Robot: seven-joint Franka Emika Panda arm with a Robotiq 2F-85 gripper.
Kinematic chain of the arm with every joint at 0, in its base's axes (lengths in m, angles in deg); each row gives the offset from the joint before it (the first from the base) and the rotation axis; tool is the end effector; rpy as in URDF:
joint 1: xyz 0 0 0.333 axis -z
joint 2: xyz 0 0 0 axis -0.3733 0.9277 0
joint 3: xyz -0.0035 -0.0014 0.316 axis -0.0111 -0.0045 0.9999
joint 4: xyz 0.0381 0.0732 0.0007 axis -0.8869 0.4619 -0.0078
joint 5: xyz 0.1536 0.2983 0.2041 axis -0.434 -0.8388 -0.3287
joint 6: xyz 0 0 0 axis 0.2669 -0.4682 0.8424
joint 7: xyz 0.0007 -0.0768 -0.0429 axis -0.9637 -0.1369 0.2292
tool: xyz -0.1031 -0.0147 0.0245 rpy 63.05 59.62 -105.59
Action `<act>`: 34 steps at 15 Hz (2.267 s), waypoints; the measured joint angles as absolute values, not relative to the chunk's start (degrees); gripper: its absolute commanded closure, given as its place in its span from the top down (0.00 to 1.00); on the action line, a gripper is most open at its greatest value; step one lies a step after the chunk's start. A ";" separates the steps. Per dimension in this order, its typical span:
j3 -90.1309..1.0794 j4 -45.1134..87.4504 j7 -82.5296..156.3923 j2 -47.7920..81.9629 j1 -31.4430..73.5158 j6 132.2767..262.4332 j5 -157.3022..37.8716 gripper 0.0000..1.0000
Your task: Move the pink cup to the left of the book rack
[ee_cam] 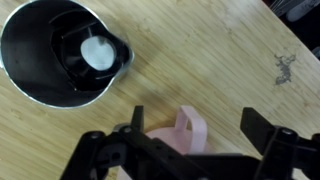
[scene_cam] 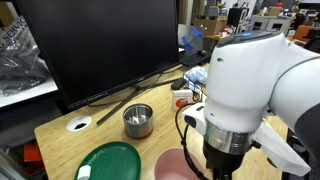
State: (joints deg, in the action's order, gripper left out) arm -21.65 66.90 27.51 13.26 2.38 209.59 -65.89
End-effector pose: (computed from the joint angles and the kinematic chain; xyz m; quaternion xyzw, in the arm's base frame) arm 0.3819 0.3076 0.2215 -0.9375 -0.3432 0.0428 0.0395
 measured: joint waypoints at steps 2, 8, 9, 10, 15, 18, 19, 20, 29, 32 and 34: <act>-21.85 66.62 27.51 13.56 2.40 209.74 -65.65 0.55; -22.04 66.57 27.51 13.63 2.41 209.85 -65.36 0.13; -22.06 66.57 27.51 13.64 2.41 209.85 -65.34 0.06; -22.07 66.57 27.51 13.64 2.41 209.85 -65.33 0.02; -22.27 66.56 27.50 13.64 2.76 209.85 -65.28 0.04; -23.05 66.57 27.69 13.32 2.87 209.85 -64.23 0.04; -23.33 66.57 27.76 12.87 2.89 209.83 -63.92 0.04; -23.54 66.57 27.85 12.20 2.93 209.82 -63.66 0.04; -25.85 66.78 35.73 -0.07 4.79 204.20 -61.88 0.04; -27.18 67.07 40.86 -2.60 6.70 202.24 -61.25 0.04; -27.98 67.40 44.49 -3.34 8.03 201.36 -61.20 0.04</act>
